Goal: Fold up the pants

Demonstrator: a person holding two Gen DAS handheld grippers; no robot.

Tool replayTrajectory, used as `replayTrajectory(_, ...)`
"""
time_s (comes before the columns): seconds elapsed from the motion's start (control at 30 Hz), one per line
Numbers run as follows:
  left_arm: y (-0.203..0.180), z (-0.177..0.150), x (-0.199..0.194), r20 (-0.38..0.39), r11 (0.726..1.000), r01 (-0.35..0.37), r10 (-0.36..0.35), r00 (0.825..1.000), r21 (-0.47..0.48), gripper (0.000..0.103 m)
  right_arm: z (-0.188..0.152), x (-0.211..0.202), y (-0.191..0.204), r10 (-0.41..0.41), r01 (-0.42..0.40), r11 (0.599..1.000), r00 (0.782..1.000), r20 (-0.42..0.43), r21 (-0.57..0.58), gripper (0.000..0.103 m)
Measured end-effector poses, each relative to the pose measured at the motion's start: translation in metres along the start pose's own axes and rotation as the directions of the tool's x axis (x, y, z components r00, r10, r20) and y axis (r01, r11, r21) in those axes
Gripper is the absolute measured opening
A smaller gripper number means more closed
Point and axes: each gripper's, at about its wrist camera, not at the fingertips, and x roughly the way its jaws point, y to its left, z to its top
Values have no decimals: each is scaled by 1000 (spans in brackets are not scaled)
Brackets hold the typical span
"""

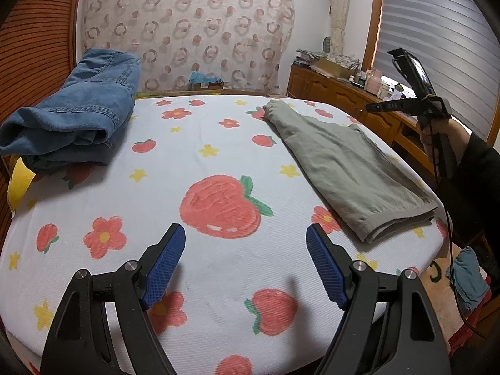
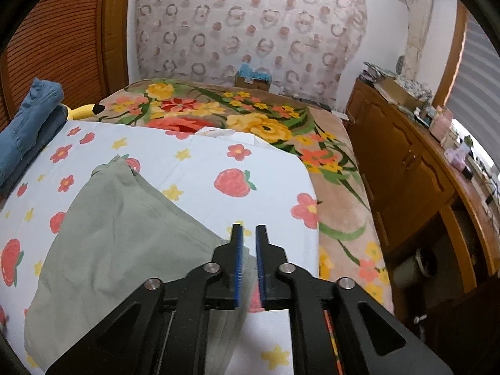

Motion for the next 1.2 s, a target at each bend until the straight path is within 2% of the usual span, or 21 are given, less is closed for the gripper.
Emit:
replayTrajectory(0.03,-1,0,1,-1,1000,1,-1,1000,-2,80,-3,-3,-1,17,-17,1000,1000,-1,11,13)
replayTrajectory(0.1,-2,1,2,-4,1000,2,-2,1000,-1,80,-10,-8,-1,55,-55,998,998,-4,20,23)
replayTrajectory(0.27,-9,3,3,-7,1000,-1,1,1000,22,80,-35,-23,11,115,-115,993,993,-40,-6,33)
replayTrajectory(0.57,-24,4,10,-22,999,12,-11,1000,51,80,-80,-49,21,234,-235,972,970,-60,-22,37)
replayTrajectory(0.73,-28,3,10,-29,998,12,-10,1000,62,80,-88,-44,20,240,-242,970,967,-81,-19,38)
replayTrajectory(0.97,-30,1,11,-35,998,16,-14,999,61,80,-94,-47,21,210,-211,977,977,-38,-32,47)
replayTrajectory(1.1,-34,1,13,-42,997,16,-14,999,70,80,-96,-46,27,227,-228,973,973,-37,-30,56)
replayTrajectory(1.2,-36,0,14,-47,997,25,-22,999,72,80,-97,-45,32,211,-212,976,977,-32,-41,58)
